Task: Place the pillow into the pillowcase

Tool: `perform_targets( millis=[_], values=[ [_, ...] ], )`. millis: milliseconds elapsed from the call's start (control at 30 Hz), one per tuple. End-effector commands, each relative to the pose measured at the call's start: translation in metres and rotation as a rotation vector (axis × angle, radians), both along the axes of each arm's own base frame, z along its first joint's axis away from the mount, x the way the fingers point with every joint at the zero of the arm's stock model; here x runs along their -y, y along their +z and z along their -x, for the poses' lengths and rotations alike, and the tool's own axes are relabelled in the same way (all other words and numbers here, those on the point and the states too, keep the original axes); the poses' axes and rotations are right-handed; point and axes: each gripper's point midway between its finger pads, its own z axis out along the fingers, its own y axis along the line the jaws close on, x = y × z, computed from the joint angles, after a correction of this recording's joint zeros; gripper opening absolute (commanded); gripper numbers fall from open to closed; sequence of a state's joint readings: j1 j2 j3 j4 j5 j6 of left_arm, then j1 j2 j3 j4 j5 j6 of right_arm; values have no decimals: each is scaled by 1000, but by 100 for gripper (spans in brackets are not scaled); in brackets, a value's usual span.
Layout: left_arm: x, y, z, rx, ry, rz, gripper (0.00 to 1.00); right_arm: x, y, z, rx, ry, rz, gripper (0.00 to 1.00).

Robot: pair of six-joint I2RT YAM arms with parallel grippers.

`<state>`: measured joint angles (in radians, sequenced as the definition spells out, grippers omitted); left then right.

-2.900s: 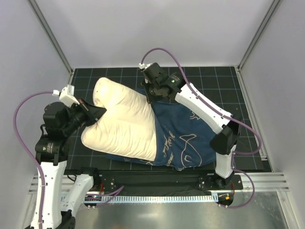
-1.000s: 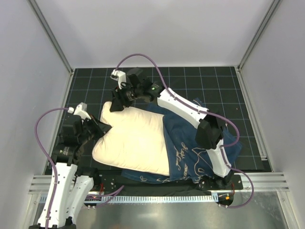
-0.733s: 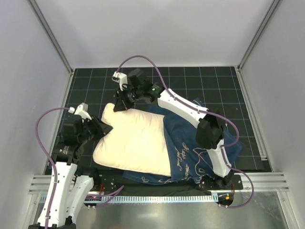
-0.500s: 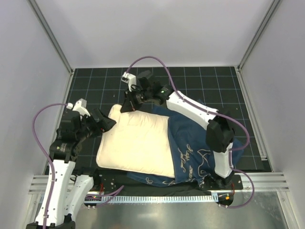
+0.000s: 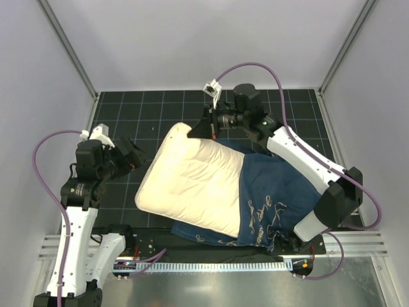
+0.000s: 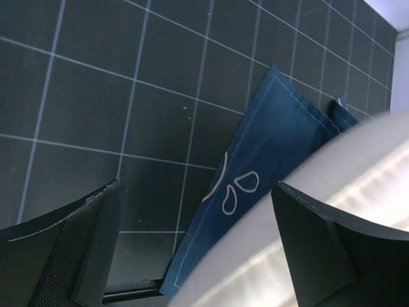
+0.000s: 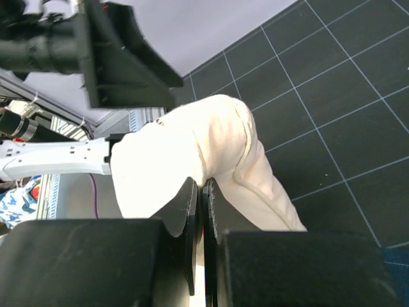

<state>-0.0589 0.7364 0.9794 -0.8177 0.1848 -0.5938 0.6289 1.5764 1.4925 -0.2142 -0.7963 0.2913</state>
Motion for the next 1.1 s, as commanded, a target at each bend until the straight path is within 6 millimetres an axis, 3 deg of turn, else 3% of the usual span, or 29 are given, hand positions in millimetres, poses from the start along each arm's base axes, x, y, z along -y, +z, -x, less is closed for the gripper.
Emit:
perform_targets(
  millis=[0,67,100,167,300,467,500,567,600,833,1067],
  values=[
    [-11,1,-6,-19,30,-8,100,17,37,23,96,56,-107,4],
    [-20,-5,-14,-35,66,23,100,29,44,27,111,54,-136,4],
    [-13,-8,-14,-45,27,64,100,36,59,37,147,56,-164,4],
    [-7,-24,-18,-87,0,116,100,46,66,42,176,40,-182,4],
    [24,-47,-16,-139,-157,239,95,67,99,64,270,16,-234,4],
    [52,-73,-13,-193,-219,231,95,79,121,77,306,-14,-262,4],
    [66,-76,-9,-200,-261,229,95,80,124,79,313,-14,-267,4],
    [76,-89,-12,-222,-254,226,95,82,127,83,314,-11,-273,4],
    [91,-94,-4,-238,-300,214,95,82,127,83,315,-14,-273,4],
    [127,-147,16,-336,-331,122,95,85,121,83,312,-39,-271,4],
    [143,-180,11,-378,-314,15,90,85,120,86,294,-29,-281,4]
  ],
)
